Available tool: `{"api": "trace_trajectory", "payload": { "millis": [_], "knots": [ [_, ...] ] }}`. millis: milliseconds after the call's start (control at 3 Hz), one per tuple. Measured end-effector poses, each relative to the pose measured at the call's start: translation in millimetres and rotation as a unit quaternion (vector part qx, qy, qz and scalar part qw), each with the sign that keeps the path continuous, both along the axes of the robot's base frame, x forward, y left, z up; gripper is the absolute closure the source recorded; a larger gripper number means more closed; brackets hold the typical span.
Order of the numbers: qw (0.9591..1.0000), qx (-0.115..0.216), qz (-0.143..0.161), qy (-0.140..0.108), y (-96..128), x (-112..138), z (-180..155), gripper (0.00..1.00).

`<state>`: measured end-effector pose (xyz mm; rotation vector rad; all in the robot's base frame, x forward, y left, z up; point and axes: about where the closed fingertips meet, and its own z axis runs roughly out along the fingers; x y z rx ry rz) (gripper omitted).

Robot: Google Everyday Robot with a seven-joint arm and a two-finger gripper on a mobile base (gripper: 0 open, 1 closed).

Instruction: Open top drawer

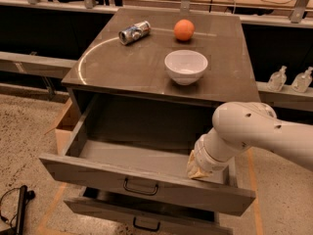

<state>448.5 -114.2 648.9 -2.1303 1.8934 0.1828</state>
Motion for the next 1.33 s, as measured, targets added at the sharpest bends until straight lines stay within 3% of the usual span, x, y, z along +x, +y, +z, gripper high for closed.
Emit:
{"api": "trace_trajectory", "payload": {
  "millis": [333,1333],
  "knots": [
    [0.9973,-0.028,0.018,0.065,7.5,-23.6,-56.6,0.83],
    [0.9973,-0.029,0.020,0.065,7.9,-24.5,-50.7,0.12]
  ]
}}
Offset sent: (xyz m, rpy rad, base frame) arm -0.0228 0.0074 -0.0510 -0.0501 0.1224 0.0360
